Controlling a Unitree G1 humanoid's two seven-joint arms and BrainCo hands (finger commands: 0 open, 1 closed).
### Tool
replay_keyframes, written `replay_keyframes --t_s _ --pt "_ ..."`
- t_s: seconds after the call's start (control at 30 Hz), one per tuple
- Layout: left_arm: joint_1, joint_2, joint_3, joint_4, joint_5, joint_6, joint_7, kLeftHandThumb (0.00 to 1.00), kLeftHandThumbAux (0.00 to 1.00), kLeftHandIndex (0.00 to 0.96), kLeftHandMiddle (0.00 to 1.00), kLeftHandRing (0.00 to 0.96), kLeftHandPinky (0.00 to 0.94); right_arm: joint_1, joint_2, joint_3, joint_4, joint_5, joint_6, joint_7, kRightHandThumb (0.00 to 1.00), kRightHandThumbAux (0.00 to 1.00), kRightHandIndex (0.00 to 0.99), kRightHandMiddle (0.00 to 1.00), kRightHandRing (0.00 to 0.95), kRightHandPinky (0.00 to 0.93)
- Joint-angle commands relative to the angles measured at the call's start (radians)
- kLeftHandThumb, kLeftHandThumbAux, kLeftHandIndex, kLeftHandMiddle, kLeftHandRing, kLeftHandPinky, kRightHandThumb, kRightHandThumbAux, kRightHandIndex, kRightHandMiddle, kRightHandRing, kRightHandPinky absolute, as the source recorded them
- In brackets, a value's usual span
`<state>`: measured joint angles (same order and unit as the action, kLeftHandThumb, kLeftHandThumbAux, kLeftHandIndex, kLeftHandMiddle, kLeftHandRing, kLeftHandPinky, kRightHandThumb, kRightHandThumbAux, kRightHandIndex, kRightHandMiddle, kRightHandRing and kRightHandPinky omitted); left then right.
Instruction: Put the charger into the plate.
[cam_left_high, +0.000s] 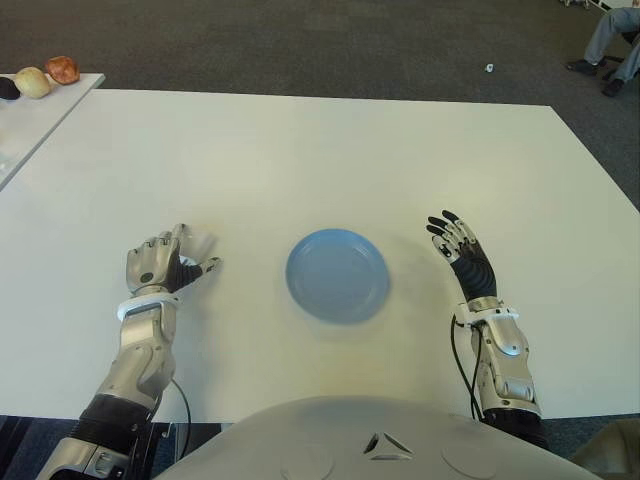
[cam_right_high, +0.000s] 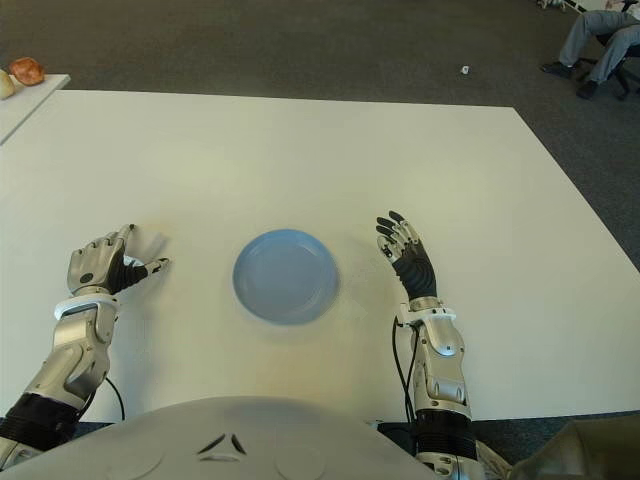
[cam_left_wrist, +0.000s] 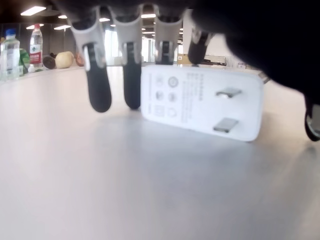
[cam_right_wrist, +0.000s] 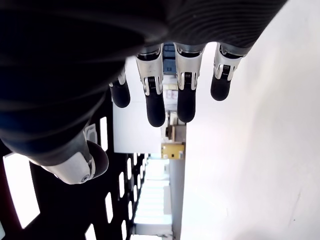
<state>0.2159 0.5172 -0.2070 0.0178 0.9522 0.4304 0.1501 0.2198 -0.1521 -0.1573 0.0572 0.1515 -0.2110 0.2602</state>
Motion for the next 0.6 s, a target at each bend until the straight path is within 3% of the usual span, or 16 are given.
replay_keyframes --t_s 0.03,0.23,0.6 --pt "0.01 -0.018 -0.015 0.015 -0.017 -0.002 -0.026 0.257 0.305 0.095 0.233 0.293 0.372 0.006 -0.001 -0.004 0.001 0.012 -0.005 0.002 0.014 0.578 0.098 0.21 0.158 0.083" --pt "0.007 -0.023 -0.016 0.03 -0.019 -0.006 -0.014 0.266 0.302 0.093 0.259 0.345 0.449 0.007 -0.002 -0.004 0.003 0.006 -0.01 0.001 0.005 0.582 0.098 0.215 0.164 0.086" --pt "0.004 -0.034 -0.009 0.051 -0.033 -0.018 0.015 0.356 0.334 0.108 0.321 0.424 0.482 0.006 -0.005 -0.006 0.008 0.01 -0.012 0.005 0.021 0.583 0.099 0.217 0.163 0.076"
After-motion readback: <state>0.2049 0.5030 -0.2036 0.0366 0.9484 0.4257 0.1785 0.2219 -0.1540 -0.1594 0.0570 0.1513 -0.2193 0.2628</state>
